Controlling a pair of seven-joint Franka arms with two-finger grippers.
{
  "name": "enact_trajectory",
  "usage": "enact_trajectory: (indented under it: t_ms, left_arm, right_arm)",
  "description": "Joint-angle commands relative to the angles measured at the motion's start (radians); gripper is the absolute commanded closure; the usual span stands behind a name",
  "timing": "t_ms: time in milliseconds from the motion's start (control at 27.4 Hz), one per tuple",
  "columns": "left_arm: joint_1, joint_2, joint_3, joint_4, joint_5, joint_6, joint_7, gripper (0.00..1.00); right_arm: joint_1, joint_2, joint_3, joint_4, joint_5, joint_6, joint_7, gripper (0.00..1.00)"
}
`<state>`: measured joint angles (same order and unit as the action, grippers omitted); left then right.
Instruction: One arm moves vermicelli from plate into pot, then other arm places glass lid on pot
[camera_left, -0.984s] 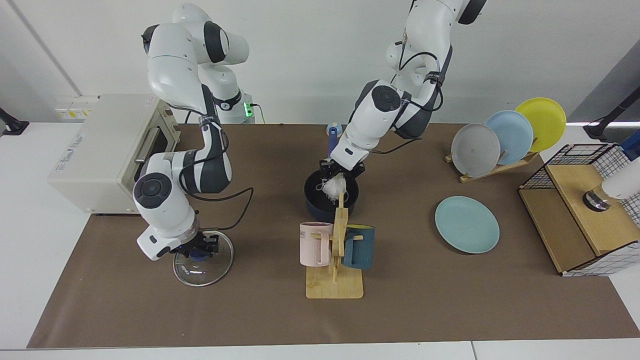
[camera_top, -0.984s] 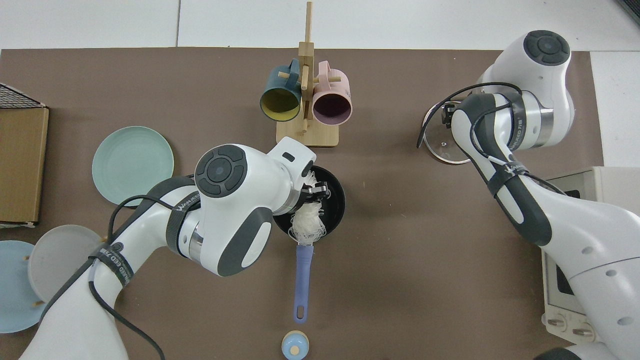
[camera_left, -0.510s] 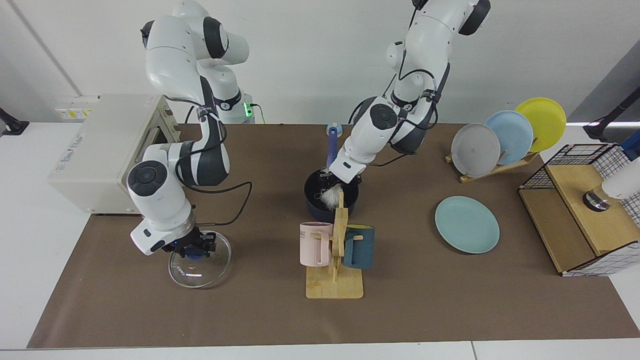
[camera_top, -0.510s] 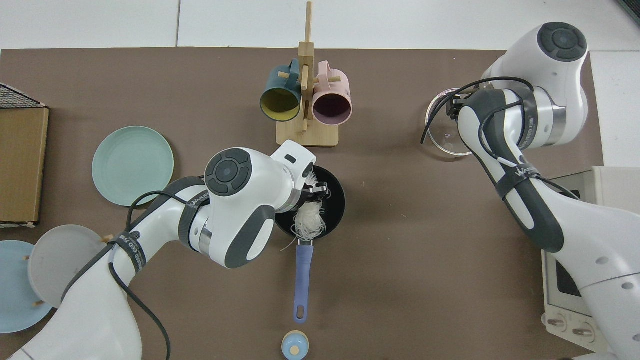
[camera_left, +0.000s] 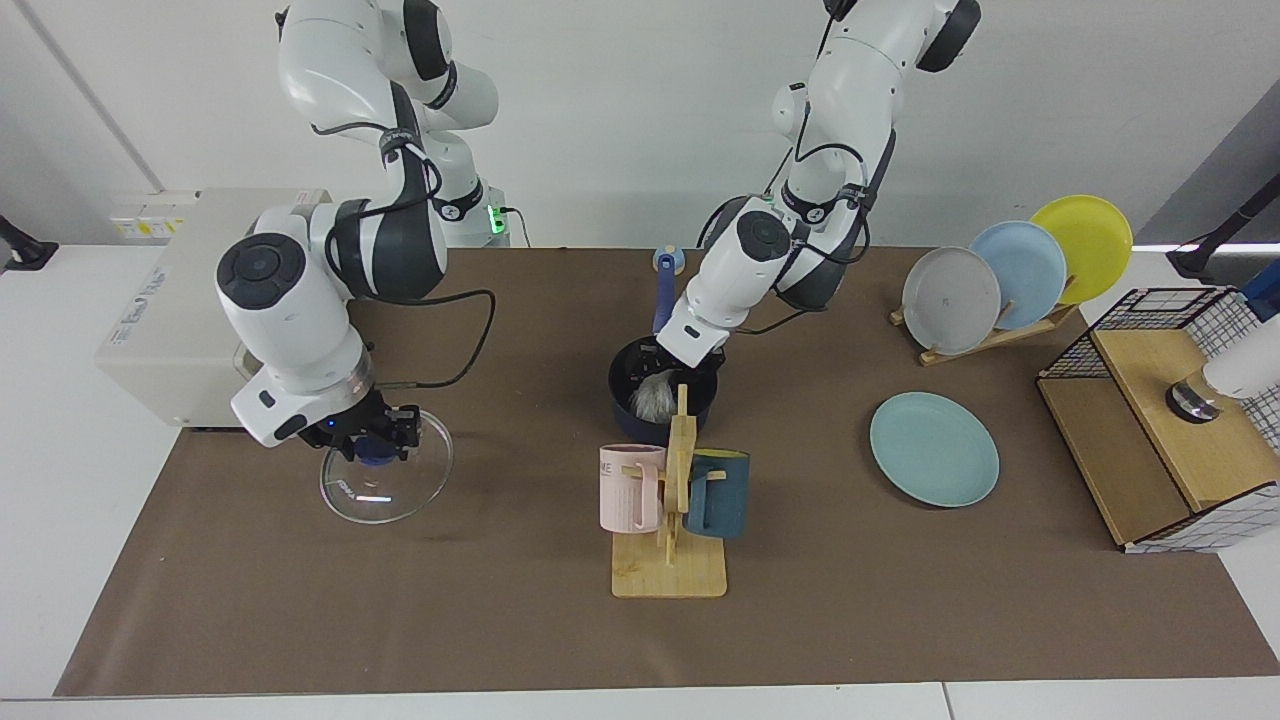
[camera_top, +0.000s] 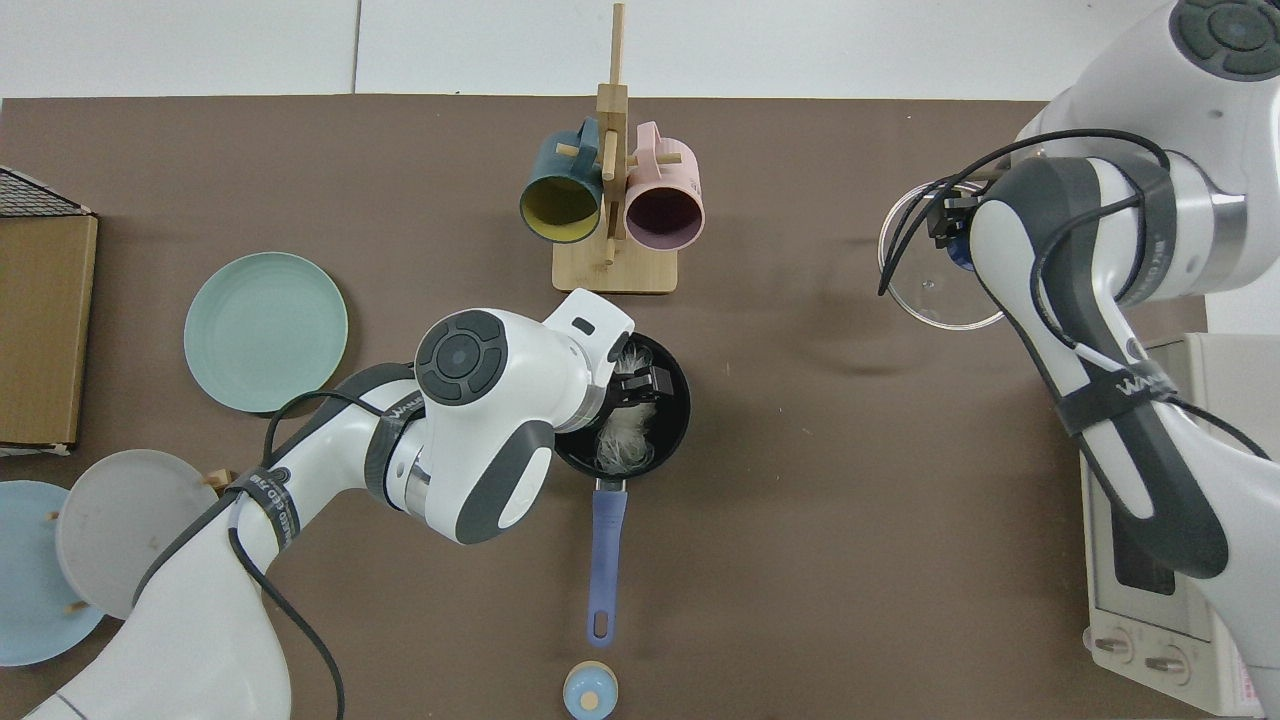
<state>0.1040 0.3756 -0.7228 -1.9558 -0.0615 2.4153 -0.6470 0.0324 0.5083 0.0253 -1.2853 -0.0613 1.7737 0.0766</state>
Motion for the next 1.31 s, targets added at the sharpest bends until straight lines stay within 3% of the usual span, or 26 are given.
enact_trajectory:
  t_ms: [0,182,401,547,656,839,1021,1276]
  left_arm:
    - [-0.001,-0.038,0.008,0.055,0.014,-0.117,-0.028,0.01]
    - [0.019,-0.066,0.025,0.227,0.020,-0.379,-0.016,0.01]
    - [0.030,-0.067,0.034,0.354,0.112,-0.534,0.004,0.02]
    - [0.028,-0.084,0.072,0.419,0.146,-0.649,0.016,0.02]
    - [0.028,-0.124,0.117,0.440,0.137,-0.715,0.082,0.02]
    - [0.026,-0.233,0.238,0.442,0.092,-0.837,0.275,0.02]
    - [0.016,-0.302,0.371,0.437,0.051,-0.906,0.426,0.02]
    - [-0.019,-0.328,0.526,0.433,0.051,-0.941,0.575,0.02]
  right_arm:
    - [-0.011,-0.086,0.012,-0.039,0.015,-0.081,-0.001,1.00]
    - [-0.019,-0.117,0.012,-0.039,0.089,-0.152,-0.001,1.00]
    - [-0.014,-0.132,0.018,-0.051,0.109,-0.181,0.020,1.00]
    - [-0.009,-0.132,0.071,-0.051,0.097,-0.178,0.138,1.00]
    - [-0.015,-0.134,0.169,-0.051,0.055,-0.177,0.268,1.00]
    - [-0.029,-0.128,0.398,-0.052,-0.116,-0.171,0.487,1.00]
    - [-0.009,-0.094,0.511,-0.055,-0.175,-0.149,0.681,1.00]
    - [-0.017,0.062,0.766,-0.036,-0.386,-0.114,0.975,1.00]
